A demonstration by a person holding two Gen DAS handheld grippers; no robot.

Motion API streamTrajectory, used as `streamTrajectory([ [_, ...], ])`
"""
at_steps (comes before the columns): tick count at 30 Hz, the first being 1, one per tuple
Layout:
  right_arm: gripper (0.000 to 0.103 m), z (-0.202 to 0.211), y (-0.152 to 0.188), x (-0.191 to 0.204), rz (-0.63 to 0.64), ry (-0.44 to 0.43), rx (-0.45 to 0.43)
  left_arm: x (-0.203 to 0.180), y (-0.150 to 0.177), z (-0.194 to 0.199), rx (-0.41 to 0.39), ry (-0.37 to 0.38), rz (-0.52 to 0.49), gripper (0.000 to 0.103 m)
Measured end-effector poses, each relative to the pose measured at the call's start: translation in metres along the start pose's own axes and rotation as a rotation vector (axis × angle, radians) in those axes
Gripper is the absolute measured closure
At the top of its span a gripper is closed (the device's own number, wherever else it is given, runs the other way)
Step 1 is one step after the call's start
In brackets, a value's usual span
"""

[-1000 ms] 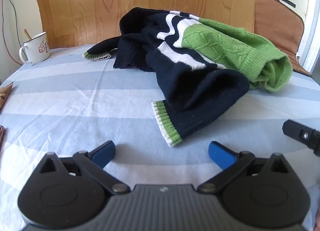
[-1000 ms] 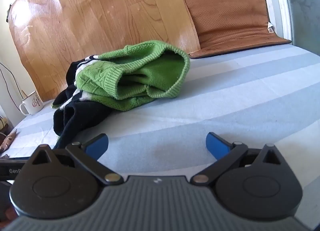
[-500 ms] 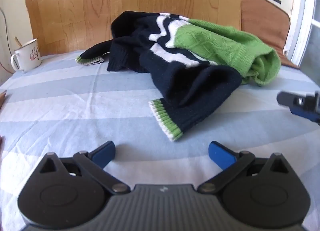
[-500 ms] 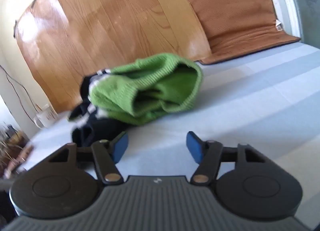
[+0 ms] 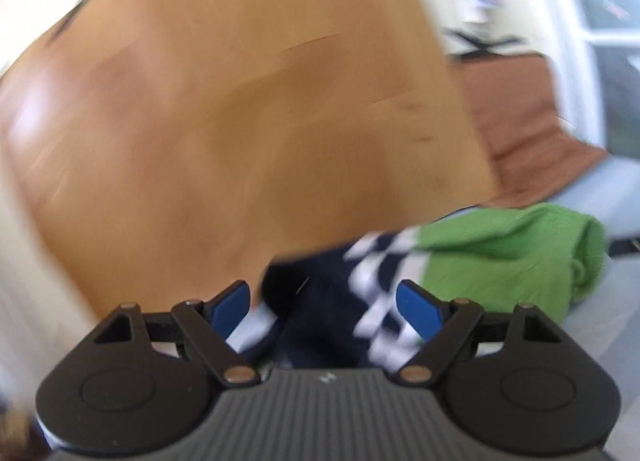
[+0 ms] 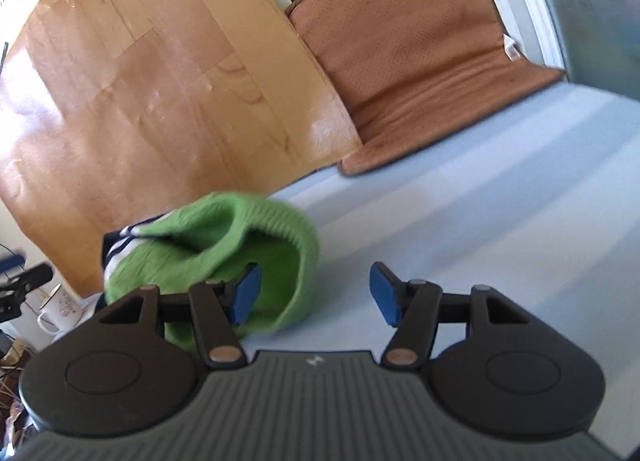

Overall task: Fold small clothes
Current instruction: 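Grasp the green shoulder of the navy sweater with both grippers and lift it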

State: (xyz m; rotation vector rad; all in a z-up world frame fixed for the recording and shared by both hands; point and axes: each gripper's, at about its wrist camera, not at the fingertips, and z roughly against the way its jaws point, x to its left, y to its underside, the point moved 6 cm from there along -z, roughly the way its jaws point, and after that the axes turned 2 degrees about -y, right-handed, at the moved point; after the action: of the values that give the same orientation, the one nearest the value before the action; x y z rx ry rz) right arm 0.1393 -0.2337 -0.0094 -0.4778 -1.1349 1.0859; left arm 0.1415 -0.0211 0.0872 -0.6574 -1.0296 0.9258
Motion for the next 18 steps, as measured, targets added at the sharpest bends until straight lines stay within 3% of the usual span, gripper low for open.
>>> streamTrajectory([
  [5, 0.039, -0.016, -0.020, -0.012, 0.013, -0.037, -0.022, -0.078, -0.026, -0.045, -0.044, 0.100, -0.313, 0.029],
  [11, 0.039, -0.025, -0.013, -0.024, -0.043, -0.100, -0.025, -0.128, -0.030, -0.099, 0.013, 0.163, -0.438, 0.043],
  [13, 0.039, -0.027, -0.010, -0.029, -0.080, -0.118, -0.015, -0.138, -0.026, -0.113, 0.019, 0.148, -0.488, 0.061],
  [14, 0.039, -0.028, -0.011, -0.030, -0.090, -0.128, -0.014, -0.140, -0.027, -0.118, 0.022, 0.135, -0.493, 0.084],
  [15, 0.039, -0.027, -0.012, -0.030, -0.094, -0.135, -0.017, -0.137, -0.029, -0.119, 0.027, 0.116, -0.476, 0.095],
  [18, 0.039, -0.019, -0.015, -0.028, -0.103, -0.155, -0.043, -0.110, -0.045, -0.124, 0.017, 0.063, -0.341, 0.096],
])
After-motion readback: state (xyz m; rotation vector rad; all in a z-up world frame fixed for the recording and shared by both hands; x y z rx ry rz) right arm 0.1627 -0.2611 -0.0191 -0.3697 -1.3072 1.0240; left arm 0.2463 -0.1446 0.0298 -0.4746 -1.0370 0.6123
